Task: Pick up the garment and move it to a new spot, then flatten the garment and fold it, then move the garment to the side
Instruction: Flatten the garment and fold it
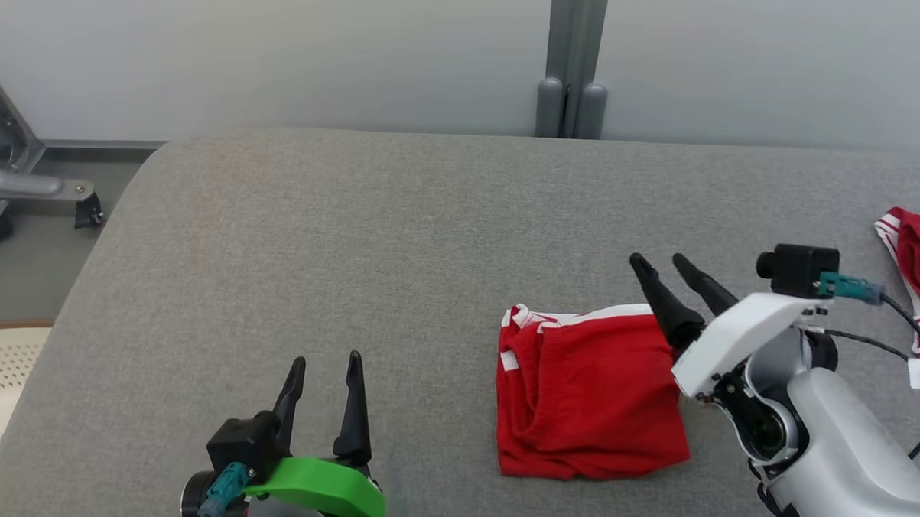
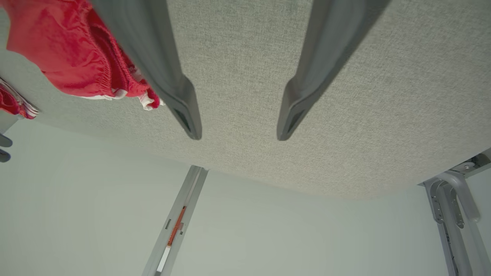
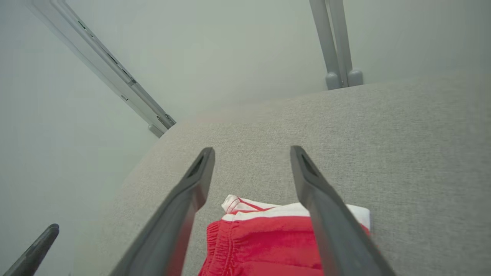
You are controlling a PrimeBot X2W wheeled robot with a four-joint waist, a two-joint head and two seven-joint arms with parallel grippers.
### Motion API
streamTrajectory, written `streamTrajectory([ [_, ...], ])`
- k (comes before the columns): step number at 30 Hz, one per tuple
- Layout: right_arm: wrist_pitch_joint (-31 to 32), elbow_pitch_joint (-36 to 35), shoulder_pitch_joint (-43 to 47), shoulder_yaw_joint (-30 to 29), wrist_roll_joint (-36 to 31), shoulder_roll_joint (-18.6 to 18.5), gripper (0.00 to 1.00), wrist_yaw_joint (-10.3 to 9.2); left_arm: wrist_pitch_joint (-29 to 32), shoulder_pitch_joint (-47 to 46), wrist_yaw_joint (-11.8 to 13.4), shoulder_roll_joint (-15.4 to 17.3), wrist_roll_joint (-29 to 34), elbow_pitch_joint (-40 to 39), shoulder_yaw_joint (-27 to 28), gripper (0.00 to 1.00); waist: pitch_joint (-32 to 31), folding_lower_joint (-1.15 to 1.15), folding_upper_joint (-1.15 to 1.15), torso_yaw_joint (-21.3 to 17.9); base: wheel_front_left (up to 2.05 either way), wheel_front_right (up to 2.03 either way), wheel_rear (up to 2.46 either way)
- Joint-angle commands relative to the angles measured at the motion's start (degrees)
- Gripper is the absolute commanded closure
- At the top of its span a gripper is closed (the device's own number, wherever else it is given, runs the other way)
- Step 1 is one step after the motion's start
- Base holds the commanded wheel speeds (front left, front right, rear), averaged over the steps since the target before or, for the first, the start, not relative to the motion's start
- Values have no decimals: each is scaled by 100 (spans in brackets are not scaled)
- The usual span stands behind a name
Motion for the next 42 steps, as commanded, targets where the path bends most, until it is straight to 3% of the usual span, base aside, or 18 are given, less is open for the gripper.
streamTrajectory([
  [1,-150,-70,140,-41,-143,0,0,-1,-16,-65,-34,0,24,12,7,0,-66,0,0,-153,0,0,0],
  [5,-731,-348,501,-322,-884,-135,0,-2,-16,-133,12,-22,-10,86,22,0,-109,0,0,-348,0,0,0],
  [10,-1181,-711,1045,-732,-1546,20,0,-2,-15,-35,-35,-46,-25,132,124,0,-174,0,0,-554,0,0,0],
  [16,-1618,-1070,1692,-1170,-2010,373,0,-2,-16,273,-62,-79,48,82,326,0,-284,0,0,-683,0,0,0],
  [23,-1859,-1130,2174,-1257,-2458,582,0,-2,-16,611,-130,-83,201,32,508,0,-412,0,0,-770,0,0,0],
  [42,-1950,-666,2129,-958,-2508,630,0,-2,-16,717,-170,-140,414,125,624,0,-519,0,0,-759,0,0,0],
])
